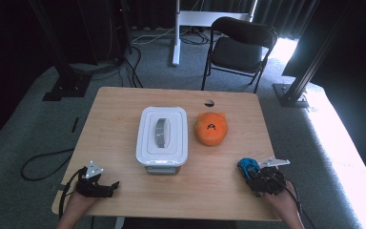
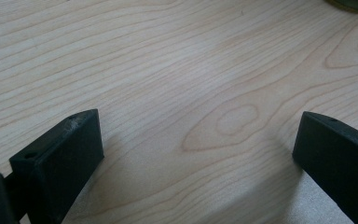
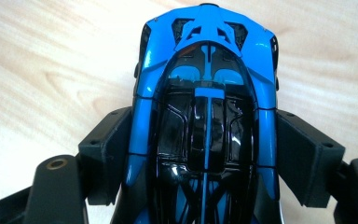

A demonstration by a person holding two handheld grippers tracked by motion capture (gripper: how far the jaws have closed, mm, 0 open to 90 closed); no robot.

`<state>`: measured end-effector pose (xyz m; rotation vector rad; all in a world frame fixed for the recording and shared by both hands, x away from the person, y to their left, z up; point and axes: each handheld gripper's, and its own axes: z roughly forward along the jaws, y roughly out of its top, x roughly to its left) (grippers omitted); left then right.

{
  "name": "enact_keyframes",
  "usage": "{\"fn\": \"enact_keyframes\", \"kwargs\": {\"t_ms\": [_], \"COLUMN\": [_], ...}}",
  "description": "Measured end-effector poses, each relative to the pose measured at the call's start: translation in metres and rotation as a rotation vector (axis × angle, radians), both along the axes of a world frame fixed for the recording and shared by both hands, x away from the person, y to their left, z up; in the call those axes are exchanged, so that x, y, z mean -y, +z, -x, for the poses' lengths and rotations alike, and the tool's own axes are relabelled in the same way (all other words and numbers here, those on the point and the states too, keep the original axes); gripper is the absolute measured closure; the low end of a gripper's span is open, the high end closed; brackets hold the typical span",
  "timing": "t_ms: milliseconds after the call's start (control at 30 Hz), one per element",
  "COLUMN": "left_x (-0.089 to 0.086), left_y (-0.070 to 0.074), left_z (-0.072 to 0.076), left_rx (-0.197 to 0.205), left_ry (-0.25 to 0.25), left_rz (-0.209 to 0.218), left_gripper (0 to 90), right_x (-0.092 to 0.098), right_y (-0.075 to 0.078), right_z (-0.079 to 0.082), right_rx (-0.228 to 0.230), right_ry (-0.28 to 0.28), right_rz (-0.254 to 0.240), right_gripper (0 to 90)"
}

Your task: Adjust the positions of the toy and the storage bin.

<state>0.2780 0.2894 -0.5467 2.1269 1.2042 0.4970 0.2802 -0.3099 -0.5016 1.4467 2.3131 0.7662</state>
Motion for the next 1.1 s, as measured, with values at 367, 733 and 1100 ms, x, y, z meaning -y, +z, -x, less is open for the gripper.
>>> {"fn": "enact_keyframes", "kwargs": {"t_ms": [367, 733, 1100], "left_x": [0.000, 0.000, 0.000], "left_y": [0.000, 0.000, 0.000], "left_z": [0.000, 0.000, 0.000], "left_rx": [0.000, 0.000, 0.000], "left_ry": [0.001, 0.000, 0.000], "left_rz": [0.000, 0.000, 0.000], "left_gripper": [2.0, 2.0, 2.0], "right_x": [-0.015, -0.015, -0.005], "right_y": [-0.013, -0.026, -0.006], "right_z": [0.024, 0.020, 0.017], "right_rx": [-0.027, -0.021, 0.030], "right_ry": [0.052, 0.048, 0.011], "right_rz": [0.043, 0.019, -0.064], "right_gripper": [26.2, 25.2, 19.4]}}
